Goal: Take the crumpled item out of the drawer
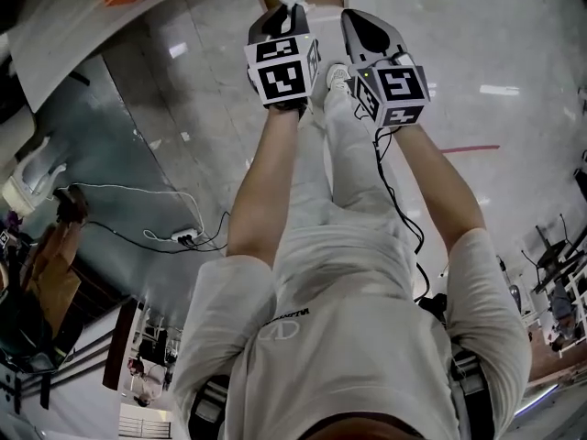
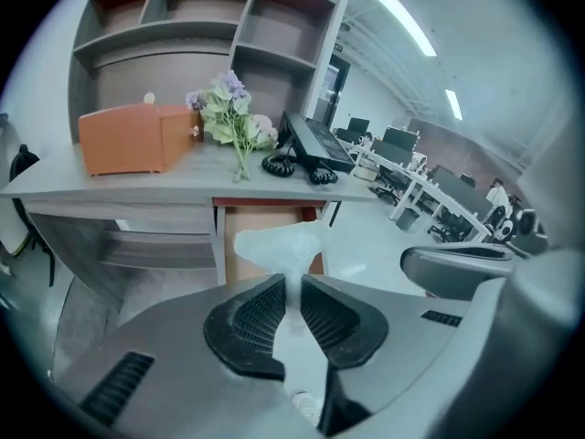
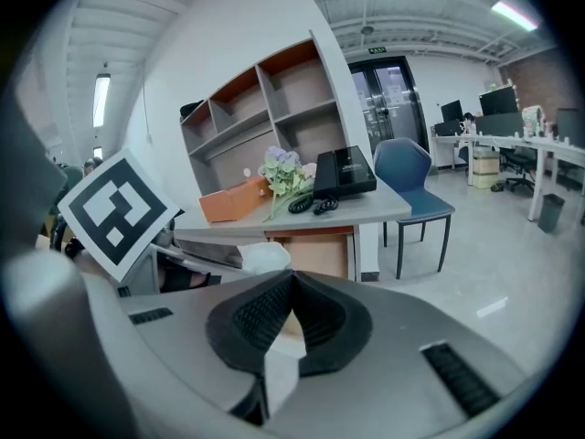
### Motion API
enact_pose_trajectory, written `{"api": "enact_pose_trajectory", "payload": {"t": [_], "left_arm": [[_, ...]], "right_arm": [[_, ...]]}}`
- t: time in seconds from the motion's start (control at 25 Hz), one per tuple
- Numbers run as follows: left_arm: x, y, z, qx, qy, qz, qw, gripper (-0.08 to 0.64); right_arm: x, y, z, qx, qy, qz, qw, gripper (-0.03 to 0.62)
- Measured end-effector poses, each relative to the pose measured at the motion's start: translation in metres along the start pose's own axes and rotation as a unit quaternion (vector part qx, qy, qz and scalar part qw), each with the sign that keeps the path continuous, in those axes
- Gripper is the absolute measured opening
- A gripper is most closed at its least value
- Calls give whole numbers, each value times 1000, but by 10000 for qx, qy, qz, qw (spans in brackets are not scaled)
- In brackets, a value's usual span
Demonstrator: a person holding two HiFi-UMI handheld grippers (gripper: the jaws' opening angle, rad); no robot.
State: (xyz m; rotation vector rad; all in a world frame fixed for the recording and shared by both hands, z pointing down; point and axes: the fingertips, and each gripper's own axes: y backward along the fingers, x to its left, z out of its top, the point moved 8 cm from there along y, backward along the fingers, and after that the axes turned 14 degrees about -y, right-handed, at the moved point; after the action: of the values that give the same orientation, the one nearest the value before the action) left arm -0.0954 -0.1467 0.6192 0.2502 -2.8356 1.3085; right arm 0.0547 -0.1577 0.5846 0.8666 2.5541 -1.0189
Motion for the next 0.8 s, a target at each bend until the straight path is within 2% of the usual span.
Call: {"api": "enact_pose_trajectory", "payload": {"t": [0.2,0.44,0.8], "left_arm": [[4,43,15,-234,-98,-64,9997,57],[21,100,39,-547,-182,26,9983,57],[40,180,77,-1211,-419,174,9916,57]], "right_arm": [[23,22,19,-78,211,38,9997,2],[45,58,54,-318,409,-7,9987,2],[73,112,111,-825,509,-43,9953,2]]}}
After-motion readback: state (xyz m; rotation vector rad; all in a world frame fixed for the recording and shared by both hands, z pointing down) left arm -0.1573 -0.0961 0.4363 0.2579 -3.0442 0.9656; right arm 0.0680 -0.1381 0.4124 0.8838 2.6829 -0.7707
